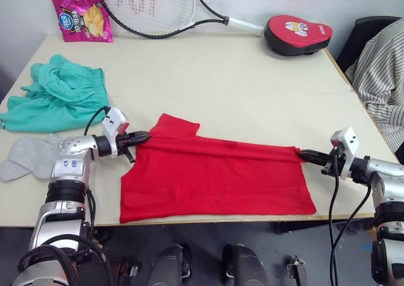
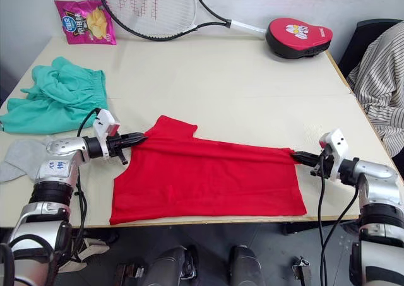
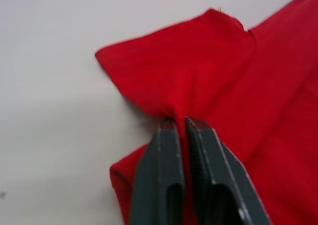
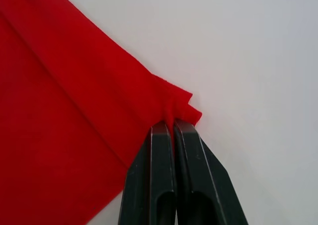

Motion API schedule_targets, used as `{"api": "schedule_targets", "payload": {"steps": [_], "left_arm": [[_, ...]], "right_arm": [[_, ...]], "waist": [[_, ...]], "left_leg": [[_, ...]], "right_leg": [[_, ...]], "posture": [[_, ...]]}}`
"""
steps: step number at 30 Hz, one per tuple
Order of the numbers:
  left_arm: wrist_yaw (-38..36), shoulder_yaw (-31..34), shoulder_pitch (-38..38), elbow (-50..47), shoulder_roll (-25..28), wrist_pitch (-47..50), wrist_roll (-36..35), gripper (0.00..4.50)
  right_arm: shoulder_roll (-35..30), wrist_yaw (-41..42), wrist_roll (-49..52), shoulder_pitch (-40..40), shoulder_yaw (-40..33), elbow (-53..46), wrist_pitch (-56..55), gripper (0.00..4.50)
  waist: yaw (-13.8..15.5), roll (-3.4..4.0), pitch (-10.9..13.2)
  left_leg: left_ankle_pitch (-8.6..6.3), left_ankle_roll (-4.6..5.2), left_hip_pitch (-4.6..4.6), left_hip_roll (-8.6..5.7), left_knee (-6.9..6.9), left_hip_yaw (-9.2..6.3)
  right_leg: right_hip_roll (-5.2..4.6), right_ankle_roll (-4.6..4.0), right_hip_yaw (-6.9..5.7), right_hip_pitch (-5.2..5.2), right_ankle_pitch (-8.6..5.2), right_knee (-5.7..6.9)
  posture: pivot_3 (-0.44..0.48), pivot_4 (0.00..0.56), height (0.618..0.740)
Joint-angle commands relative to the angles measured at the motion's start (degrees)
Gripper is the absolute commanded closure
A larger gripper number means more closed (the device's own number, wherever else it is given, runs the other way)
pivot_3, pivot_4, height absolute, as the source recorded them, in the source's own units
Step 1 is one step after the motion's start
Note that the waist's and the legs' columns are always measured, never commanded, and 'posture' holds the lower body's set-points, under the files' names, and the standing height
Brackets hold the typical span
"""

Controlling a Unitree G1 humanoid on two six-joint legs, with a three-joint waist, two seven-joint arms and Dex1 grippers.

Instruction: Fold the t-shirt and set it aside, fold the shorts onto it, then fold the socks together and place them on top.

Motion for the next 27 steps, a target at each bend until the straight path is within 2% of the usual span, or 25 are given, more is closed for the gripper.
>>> {"api": "schedule_targets", "payload": {"steps": [1,4,7,10,15,18,25,27], "left_arm": [[-3.7,-0.1,-2.7,-2.2,2.9,7.2,-2.6,2.88],[-6.8,-1.3,-5.6,-0.5,4.5,10.8,-2.8,1.93],[-6.7,-3.0,-12.5,6.8,5.0,13.9,-0.8,0.98],[-4.8,-3.7,-18.3,13.7,3.7,13.2,0.6,0.02],[2.4,-6.1,-25.4,24.7,-0.8,7.4,5.0,0.02],[7.1,-6.2,-27.4,29.3,-3.1,4.0,6.5,0.0],[15.7,-5.8,-30.4,36.1,-7.6,0.0,8.3,0.0],[17.8,-5.9,-30.9,37.1,-8.4,-0.8,9.1,0.0]], "right_arm": [[-2.8,0.3,1.1,0.8,-1.1,-3.4,-1.0,3.49],[-4.3,0.9,0.9,0.4,-1.1,-2.9,-2.0,2.38],[-5.6,1.9,0.5,-1.4,-0.5,-0.9,-2.7,1.37],[-5.8,2.5,-0.2,-2.9,0.5,0.8,-2.8,1.33],[-5.5,3.5,-2.0,-4.7,3.4,3.7,-2.8,1.33],[-5.2,3.9,-1.6,-5.0,3.8,4.1,-2.6,1.95],[-4.4,4.6,-0.2,-3.5,3.7,1.2,-1.2,4.32],[-4.3,4.5,0.0,-3.0,3.6,0.4,-1.0,4.46]], "waist": [[0.0,0.0,0.0],[0.1,0.0,0.0],[0.1,0.0,0.0],[0.0,0.0,0.0],[0.1,-0.01,0.0],[0.0,-0.02,0.0],[0.0,-0.05,0.0],[0.0,-0.05,0.0]], "left_leg": [[0.0,0.0,0.0,0.0,0.01,-0.01],[0.0,0.0,0.0,0.0,0.02,-0.01],[-0.01,0.01,0.0,0.0,0.05,-0.01],[0.0,0.02,0.01,0.0,0.05,0.02],[0.0,0.04,0.01,0.0,0.08,0.03],[-0.01,0.06,0.0,-0.01,0.07,0.04],[-0.01,0.05,0.0,0.0,0.07,0.04],[-0.01,0.05,0.0,0.0,0.09,0.04]], "right_leg": [[0.0,0.0,0.01,0.0,0.0,0.01],[0.0,0.0,-0.02,0.0,0.0,0.0],[0.01,0.0,-0.04,0.02,0.0,0.01],[0.04,0.0,-0.15,0.02,0.0,0.03],[0.04,0.01,-0.18,0.02,-0.01,0.04],[0.05,0.01,-0.18,0.01,-0.01,0.03],[0.03,0.01,-0.17,0.0,-0.01,0.04],[0.03,0.01,-0.17,0.0,-0.01,0.04]], "posture": [[0.0,0.15,0.74],[0.0,0.15,0.74],[0.0,0.15,0.74],[0.0,0.15,0.74],[0.0,0.15,0.74],[0.0,0.15,0.74],[0.0,0.15,0.74],[0.0,0.15,0.74]]}}
